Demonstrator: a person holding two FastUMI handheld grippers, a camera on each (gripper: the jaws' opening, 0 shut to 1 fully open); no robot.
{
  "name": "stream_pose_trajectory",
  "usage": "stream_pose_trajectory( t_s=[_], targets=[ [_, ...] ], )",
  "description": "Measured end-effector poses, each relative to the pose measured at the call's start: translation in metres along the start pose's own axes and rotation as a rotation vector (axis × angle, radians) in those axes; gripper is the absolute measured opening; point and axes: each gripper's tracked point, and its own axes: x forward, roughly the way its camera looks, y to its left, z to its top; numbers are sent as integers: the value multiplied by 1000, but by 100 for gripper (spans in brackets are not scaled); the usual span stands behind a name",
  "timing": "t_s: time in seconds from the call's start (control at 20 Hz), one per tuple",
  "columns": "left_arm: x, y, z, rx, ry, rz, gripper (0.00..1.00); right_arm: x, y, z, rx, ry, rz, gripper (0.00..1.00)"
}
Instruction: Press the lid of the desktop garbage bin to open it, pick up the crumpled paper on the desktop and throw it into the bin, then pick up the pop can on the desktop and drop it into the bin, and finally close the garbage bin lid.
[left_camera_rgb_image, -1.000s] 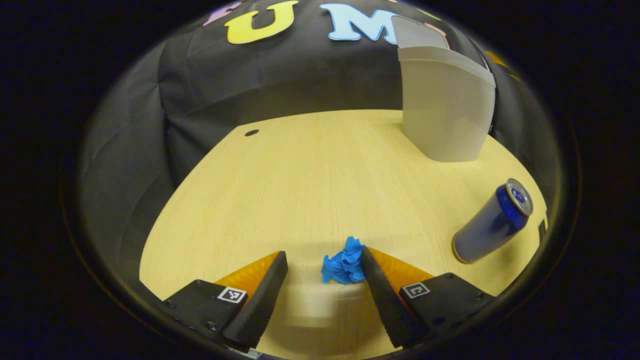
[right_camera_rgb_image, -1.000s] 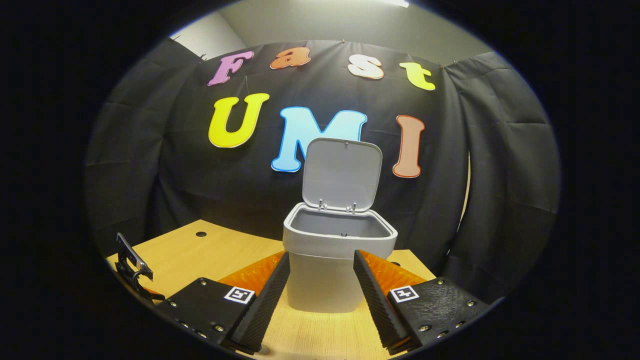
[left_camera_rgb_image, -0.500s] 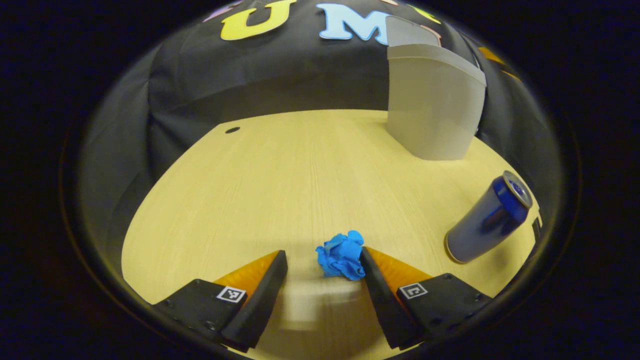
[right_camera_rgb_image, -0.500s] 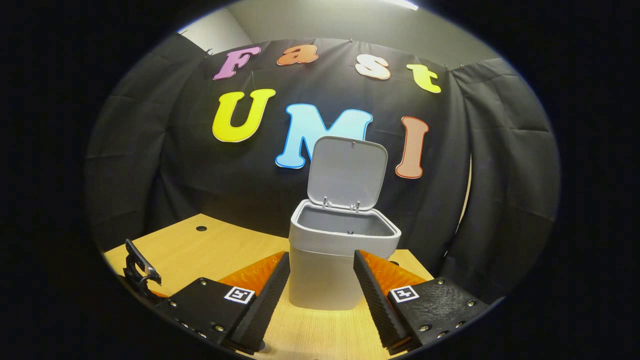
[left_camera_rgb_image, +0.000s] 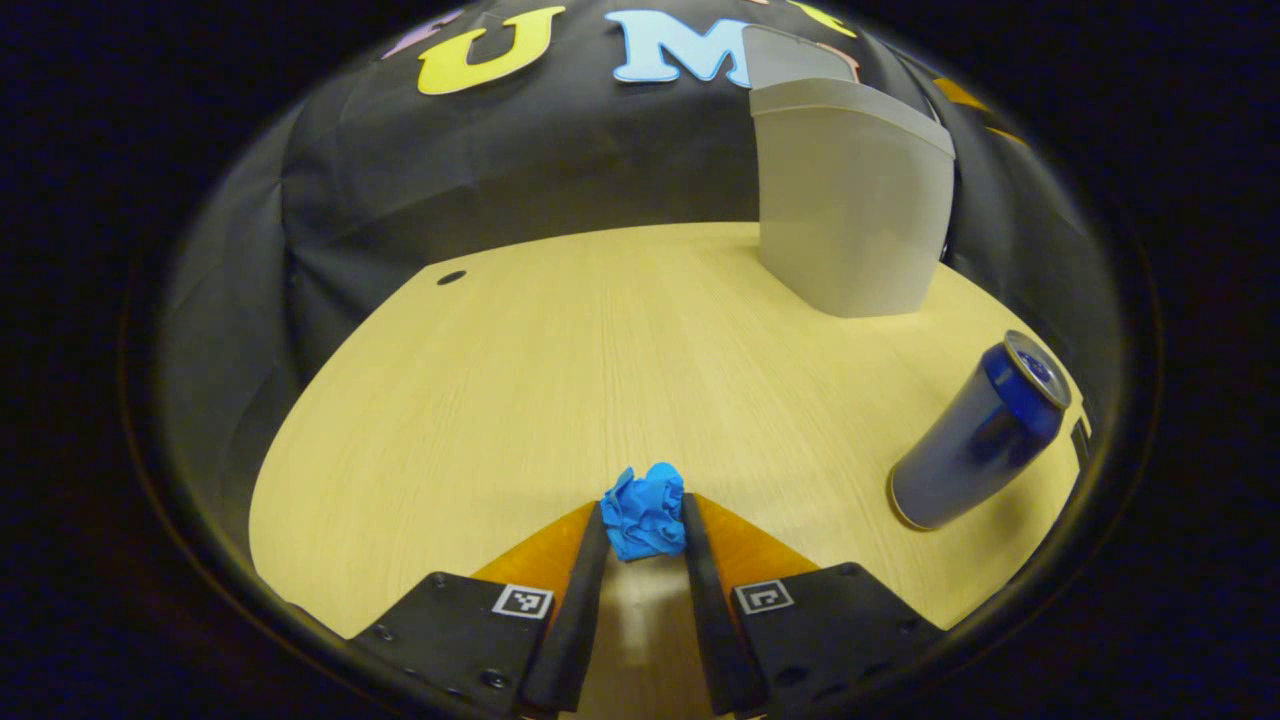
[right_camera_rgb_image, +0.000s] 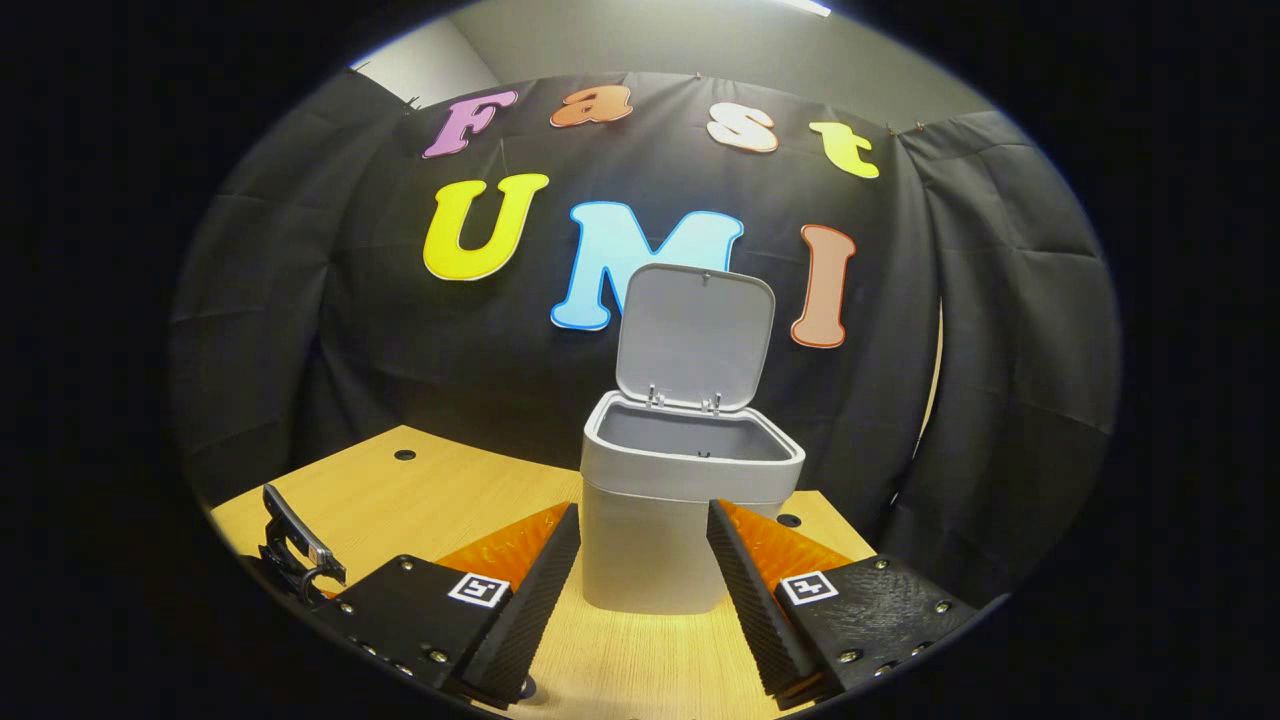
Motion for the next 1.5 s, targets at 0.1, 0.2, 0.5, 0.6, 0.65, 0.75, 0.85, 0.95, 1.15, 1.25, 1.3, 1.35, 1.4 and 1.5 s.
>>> stream_pose_trajectory(
  t_s=[0.1,0.2,0.5,0.6,0.65,0.75,0.85,0.95,1.15,1.25,1.3,1.35,1.4,1.5],
  targets=[
    [0,-1,2,7,-3,5,39,1,-2,-2,7,4,-1,83],
    [0,-3,2,14,-11,2,34,0,-6,-3,13,3,-5,83],
    [-2,-2,7,10,-19,15,19,-1,-20,-3,30,-11,-12,83],
    [-6,-1,12,11,-23,29,20,-1,-27,-5,35,-16,-14,83],
    [-10,-1,17,13,-32,37,22,-2,-31,-4,39,-19,-15,83],
    [-20,-2,32,10,-58,44,19,-2,-38,-8,46,-20,-14,83],
    [-28,-6,53,-17,-102,36,17,-1,-47,-13,60,-19,-14,83],
    [-36,-9,80,-42,-147,43,19,-3,-54,-18,77,-14,-10,83],
    [-59,-26,145,-90,-261,33,22,-3,-72,-25,76,-20,-15,83],
    [-69,-38,176,-80,-318,26,19,-3,-79,-32,81,-16,-13,83],
    [-74,-44,192,-69,-347,22,19,-3,-81,-36,85,-12,-11,83],
    [-76,-51,205,-64,-373,14,21,-2,-85,-38,92,-9,-12,83],
    [-82,-62,221,-69,-400,-3,21,-3,-88,-40,97,-7,-12,83],
    [-88,-81,250,-83,-453,-36,17,-5,-94,-43,100,-9,-19,83]
  ],
)
